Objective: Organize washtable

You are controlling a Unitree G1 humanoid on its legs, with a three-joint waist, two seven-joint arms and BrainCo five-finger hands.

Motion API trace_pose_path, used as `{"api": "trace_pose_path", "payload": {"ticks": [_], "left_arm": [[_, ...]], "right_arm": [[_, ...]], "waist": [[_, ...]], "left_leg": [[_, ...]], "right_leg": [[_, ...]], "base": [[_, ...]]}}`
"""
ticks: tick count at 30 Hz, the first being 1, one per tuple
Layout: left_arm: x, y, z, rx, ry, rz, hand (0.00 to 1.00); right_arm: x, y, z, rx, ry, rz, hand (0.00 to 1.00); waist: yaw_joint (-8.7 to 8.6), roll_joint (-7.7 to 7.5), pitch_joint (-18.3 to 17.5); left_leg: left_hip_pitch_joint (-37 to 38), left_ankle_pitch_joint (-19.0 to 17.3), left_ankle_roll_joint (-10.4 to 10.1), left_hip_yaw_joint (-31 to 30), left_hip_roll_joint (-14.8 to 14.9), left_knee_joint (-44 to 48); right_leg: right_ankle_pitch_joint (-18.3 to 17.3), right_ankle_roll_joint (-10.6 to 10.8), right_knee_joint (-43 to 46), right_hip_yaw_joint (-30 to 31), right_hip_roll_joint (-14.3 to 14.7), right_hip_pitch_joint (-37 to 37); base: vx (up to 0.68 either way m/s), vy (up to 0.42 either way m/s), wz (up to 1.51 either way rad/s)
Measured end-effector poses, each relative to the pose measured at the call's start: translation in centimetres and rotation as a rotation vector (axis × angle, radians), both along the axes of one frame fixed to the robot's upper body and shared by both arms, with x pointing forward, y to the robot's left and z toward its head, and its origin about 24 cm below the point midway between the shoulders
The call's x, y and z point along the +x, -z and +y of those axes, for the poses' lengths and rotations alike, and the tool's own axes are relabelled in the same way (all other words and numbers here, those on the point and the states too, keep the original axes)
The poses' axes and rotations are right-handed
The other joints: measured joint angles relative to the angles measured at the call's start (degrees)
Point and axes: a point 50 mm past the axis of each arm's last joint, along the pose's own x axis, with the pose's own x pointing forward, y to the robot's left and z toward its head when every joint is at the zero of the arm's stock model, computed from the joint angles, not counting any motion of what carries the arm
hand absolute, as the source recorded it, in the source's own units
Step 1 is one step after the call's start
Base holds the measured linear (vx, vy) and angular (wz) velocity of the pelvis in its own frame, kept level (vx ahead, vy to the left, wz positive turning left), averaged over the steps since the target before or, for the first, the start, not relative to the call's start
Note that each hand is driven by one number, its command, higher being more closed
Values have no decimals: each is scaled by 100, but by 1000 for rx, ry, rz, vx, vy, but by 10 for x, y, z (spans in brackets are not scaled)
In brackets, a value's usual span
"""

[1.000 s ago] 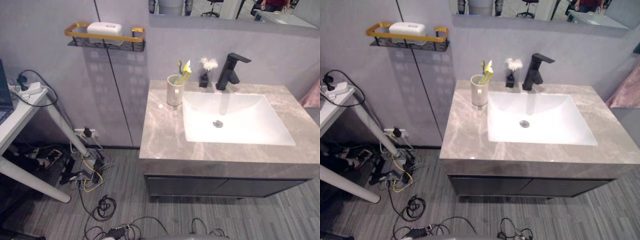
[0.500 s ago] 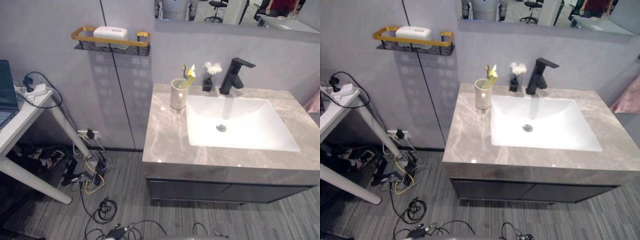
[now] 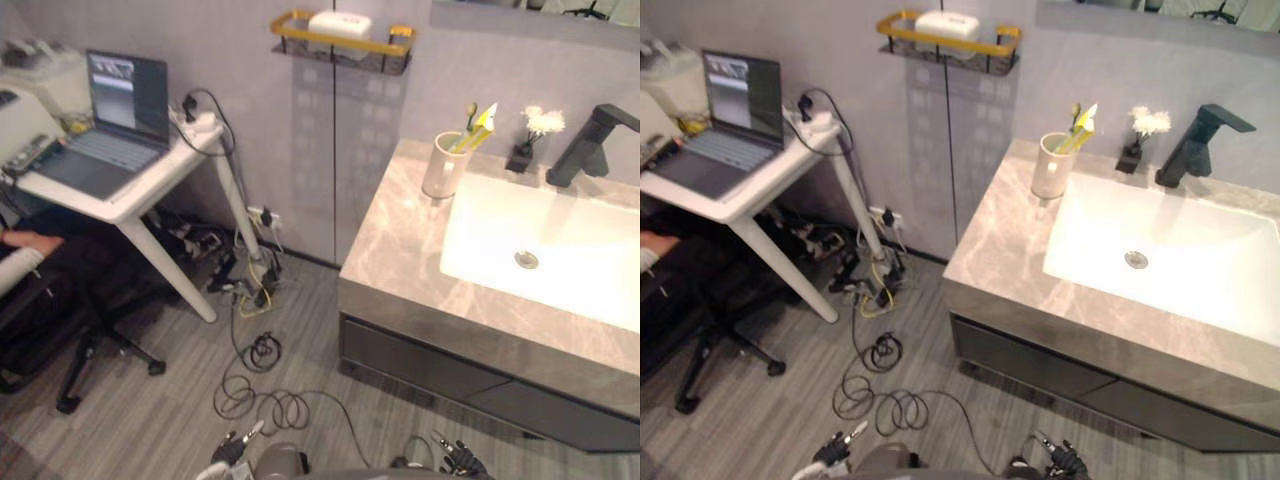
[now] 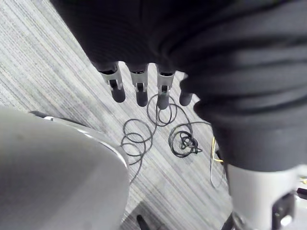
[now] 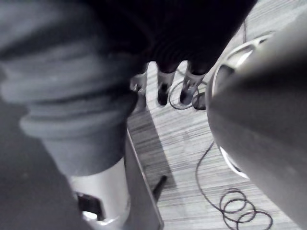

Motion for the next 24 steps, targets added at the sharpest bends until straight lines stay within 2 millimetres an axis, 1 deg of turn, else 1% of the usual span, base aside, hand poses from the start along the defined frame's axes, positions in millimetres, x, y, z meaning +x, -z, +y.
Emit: {"api": "trace_pose_path", "payload": {"ticks": [1, 2, 3, 4, 5, 6, 7, 9, 11, 12, 13, 14, 16, 17, 19, 20, 21, 22, 23, 24], "left_arm": [[1, 0, -4, -11, 1, 1, 0], [-5, 2, -8, -22, -4, 20, 0], [-4, 3, -10, -28, 10, 24, 0], [-5, 3, -11, -29, 15, 27, 0], [-4, 2, -8, -22, 16, 19, 0], [-4, 2, -7, -16, 24, 20, 0], [-5, 2, -9, -15, 48, 22, 0], [-5, 2, -8, -9, 54, 21, 0], [-4, 2, -11, -9, 84, 19, 0], [-3, 2, -11, -7, 92, 16, 0], [-3, 2, -11, -9, 91, 16, 0], [-3, 2, -14, -16, 90, 16, 0], [-6, 3, -15, -21, 88, 27, 0], [-7, 3, -14, -18, 90, 30, 0], [-6, 3, -13, -15, 93, 26, 0], [-6, 2, -10, -6, 102, 26, 0], [-6, 2, -7, -3, 108, 28, 0], [-6, 2, -6, -4, 108, 27, 0], [-6, 2, -5, -3, 107, 24, 0], [-4, 1, -2, 2, 98, 11, 0]], "right_arm": [[1, -1, -4, -7, 25, -5, 0], [6, -2, -6, -7, 31, -15, 0], [8, -2, -4, -1, 39, -21, 0], [4, -1, -4, 1, 37, -10, 0], [5, 0, 1, 12, 26, -2, 0], [5, 1, 3, 17, 19, 1, 0], [8, 1, 6, 19, -10, -1, 0], [16, 0, 11, 18, -59, -14, 0], [25, -2, 13, 15, -88, -34, 0], [30, -4, 11, 5, -100, -44, 0], [31, -4, 9, 0, -104, -46, 0], [33, -5, 6, -14, -115, -48, 0], [32, -6, 1, -27, -124, -43, 0], [29, -5, 1, -27, -124, -36, 0], [27, -4, 2, -25, -126, -30, 0], [26, -4, 3, -28, -140, -32, 0], [29, -6, 1, -33, -146, -49, 0], [30, -6, 1, -34, -148, -59, 0], [27, -6, 1, -30, -149, -57, 0], [19, -3, 8, -7, -143, -37, 0]], "waist": [[74, 143, 0], [44, 315, -2], [-40, 344, 50], [-13, 314, 63], [63, 234, 61], [74, 253, 76], [55, 154, 28], [78, 137, 19], [66, 148, 19], [34, 172, 59], [35, 210, 97], [36, 280, 150], [64, 280, 197], [62, 244, 227], [55, 155, 267], [45, 78, 296], [17, 52, 332], [13, 86, 364], [5, 49, 372], [9, 6, 334]], "left_leg": [[122, -186, -145, 142, 195, -28], [423, -234, -254, 202, 232, -652], [611, -227, -251, 260, 223, -1176], [716, -210, -223, 241, 231, -1415], [802, -54, -228, 121, 199, -1576], [837, 8, -236, 56, 172, -1641], [921, 63, -204, -37, 129, -1756], [1034, 213, -196, -87, 60, -1973], [1109, 506, -175, -218, -51, -2353], [1137, 630, -146, -315, -83, -2507], [1151, 679, -130, -356, -101, -2546], [1173, 722, -107, -396, -132, -2578], [1254, 731, -92, -449, -197, -2548], [1312, 721, -84, -539, -277, -2502], [1363, 638, -31, -648, -382, -2400], [1353, 589, 36, -716, -459, -2348], [1338, 561, 76, -805, -477, -2314], [1296, 559, 78, -865, -478, -2266], [1207, 558, 80, -1004, -460, -2166], [1007, 558, 80, -1322, -444, -2038]], "right_leg": [[159, 47, -52, -149, 125, 34], [204, 61, -62, -295, 236, 46], [263, 128, -132, -419, 286, 142], [390, 99, -193, -510, 323, 214], [661, 77, -288, -587, 334, 325], [706, 74, -318, -598, 330, 376], [711, 83, -362, -638, 318, 476], [718, 90, -371, -733, 281, 528], [717, 93, -367, -883, 212, 491], [716, 93, -336, -917, 182, 479], [715, 94, -305, -941, 157, 482], [684, 114, -168, -1023, 88, 483], [489, 157, 221, -1036, -92, 475], [250, 200, 709, -1034, -311, 467], [31, 221, 1178, -1009, -547, 428], [-57, 241, 1568, -799, -715, 321], [-87, 161, 2039, -225, -788, 98], [-89, 131, 2238, 216, -742, -33], [-117, 69, 2510, 1038, -544, -195], [-203, -49, 2748, 2174, -111, -337]], "base": [[2, 66, 78], [19, 60, 90], [10, 93, 99], [-48, 95, 98], [-66, 79, 58], [-66, 41, 58], [-63, 20, 40], [-67, 14, 23], [-92, 7, 24], [-92, 2, 31], [-94, 22, 34], [-92, 52, 28], [-77, 66, 30], [-59, 48, 34], [-66, 33, 31], [-126, 21, 32], [-137, 17, 36], [-117, 6, 48], [-69, -27, 90], [-76, -80, 116]]}}
